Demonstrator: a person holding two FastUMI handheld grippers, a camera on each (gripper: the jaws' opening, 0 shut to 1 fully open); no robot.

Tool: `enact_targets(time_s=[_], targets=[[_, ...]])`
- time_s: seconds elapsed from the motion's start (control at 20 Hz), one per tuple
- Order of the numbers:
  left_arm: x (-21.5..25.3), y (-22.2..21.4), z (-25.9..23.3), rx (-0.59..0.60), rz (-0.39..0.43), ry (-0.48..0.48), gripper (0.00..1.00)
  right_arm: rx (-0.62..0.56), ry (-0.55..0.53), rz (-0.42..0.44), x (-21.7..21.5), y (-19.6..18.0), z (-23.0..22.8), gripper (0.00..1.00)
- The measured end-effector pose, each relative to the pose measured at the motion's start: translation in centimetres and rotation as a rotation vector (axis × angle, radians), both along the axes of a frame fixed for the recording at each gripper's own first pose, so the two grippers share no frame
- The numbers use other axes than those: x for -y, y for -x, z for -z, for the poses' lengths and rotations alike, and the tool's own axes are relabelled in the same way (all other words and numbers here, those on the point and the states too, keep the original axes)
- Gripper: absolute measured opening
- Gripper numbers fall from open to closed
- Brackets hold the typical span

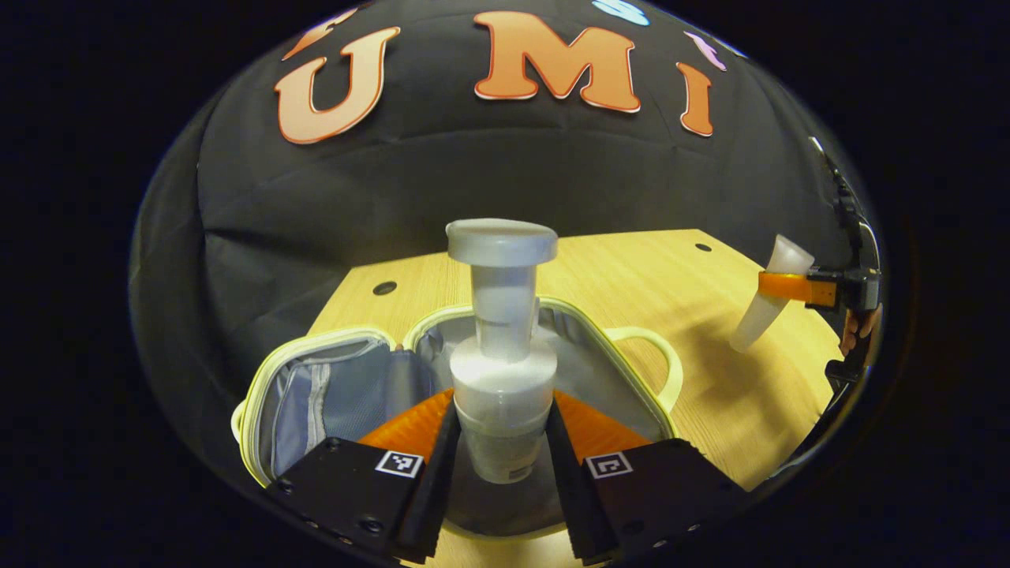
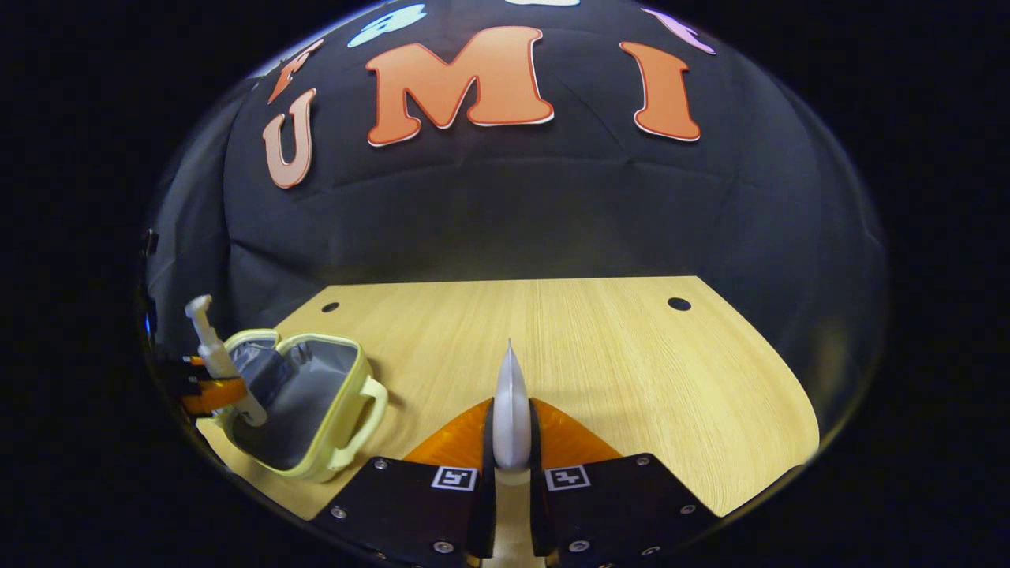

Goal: First open the suitcase, pack the skin care products into it, and then close the suitcase.

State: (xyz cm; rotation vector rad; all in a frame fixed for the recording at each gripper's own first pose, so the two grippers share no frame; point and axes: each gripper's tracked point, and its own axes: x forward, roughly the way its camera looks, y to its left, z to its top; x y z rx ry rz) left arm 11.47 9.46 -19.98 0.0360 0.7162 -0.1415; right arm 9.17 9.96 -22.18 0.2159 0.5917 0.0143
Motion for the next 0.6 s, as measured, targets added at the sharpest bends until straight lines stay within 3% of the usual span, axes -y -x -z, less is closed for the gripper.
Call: enact_targets(time_s=[0.6], targets=[[-1.9,1.6,5.8,-0.336,0.013,0.056,0.61,0.023,-0.063,-0.142,-11.3,0.0,-7.2,0.17]])
